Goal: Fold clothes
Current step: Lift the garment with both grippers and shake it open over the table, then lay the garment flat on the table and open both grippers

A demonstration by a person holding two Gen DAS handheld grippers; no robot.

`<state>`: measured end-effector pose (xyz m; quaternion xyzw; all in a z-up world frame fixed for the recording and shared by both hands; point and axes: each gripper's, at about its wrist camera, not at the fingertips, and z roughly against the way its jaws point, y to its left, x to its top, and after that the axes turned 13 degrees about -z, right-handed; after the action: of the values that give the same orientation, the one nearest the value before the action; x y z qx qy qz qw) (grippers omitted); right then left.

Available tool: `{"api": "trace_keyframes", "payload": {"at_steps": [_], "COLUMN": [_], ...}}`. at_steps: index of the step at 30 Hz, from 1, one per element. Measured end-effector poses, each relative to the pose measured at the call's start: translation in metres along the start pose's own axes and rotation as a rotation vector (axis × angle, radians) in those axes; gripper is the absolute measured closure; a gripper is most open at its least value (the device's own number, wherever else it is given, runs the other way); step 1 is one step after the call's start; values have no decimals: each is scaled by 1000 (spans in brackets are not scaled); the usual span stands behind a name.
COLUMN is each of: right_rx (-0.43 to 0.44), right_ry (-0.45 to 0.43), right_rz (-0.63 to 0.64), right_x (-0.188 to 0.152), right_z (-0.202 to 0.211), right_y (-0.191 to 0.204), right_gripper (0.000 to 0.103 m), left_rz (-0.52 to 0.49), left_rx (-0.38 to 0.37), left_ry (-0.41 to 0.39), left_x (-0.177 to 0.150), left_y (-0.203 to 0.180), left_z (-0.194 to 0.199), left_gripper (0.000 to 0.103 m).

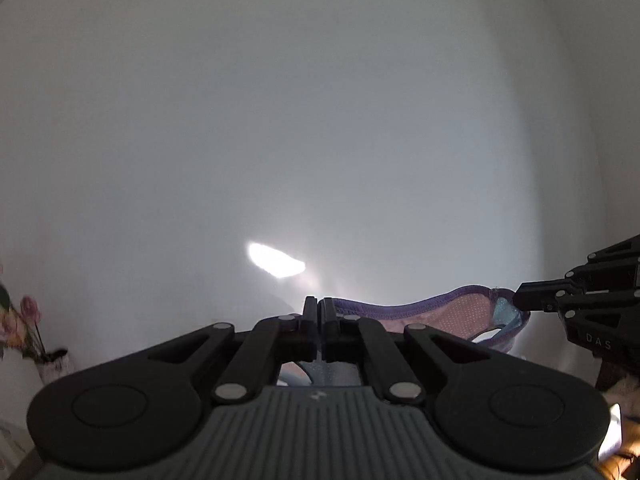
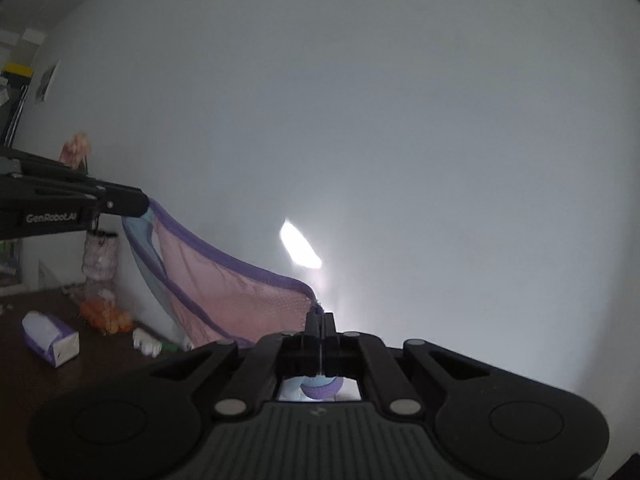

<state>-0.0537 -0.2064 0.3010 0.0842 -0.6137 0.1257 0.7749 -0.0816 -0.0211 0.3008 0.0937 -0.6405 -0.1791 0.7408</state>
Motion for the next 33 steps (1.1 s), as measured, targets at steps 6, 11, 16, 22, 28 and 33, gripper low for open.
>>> {"api": "trace_keyframes", "payload": {"at_steps": [6,11,16,22,28,33], "right_rx": [39,89,219,119,79,92], "right_ry": [308,440,456,382,507,543], "right_rz": [-126,-200,-220,-187,-185,-193], "right_x": [-189,-279,-267,-240,-262,-276], "right_z": [0,79,131,53,-43,-60], "right_y": [4,12,6,-5,6,12], "right_gripper": [103,103,88,59,79,82], "left_rz": [112,235,299,147,90,109], "left_rx": [-130,-243,-303,-248,-225,-197], "left_ry": [305,426,411,466,560,598], "left_x": [-182,-262,-250,-244,-265,-275], "left_y": [-74,-83,-60,-73,-83,-78], "left_z": [15,88,118,24,-34,-44], "left_gripper": [102,101,50,51,62,96]}}
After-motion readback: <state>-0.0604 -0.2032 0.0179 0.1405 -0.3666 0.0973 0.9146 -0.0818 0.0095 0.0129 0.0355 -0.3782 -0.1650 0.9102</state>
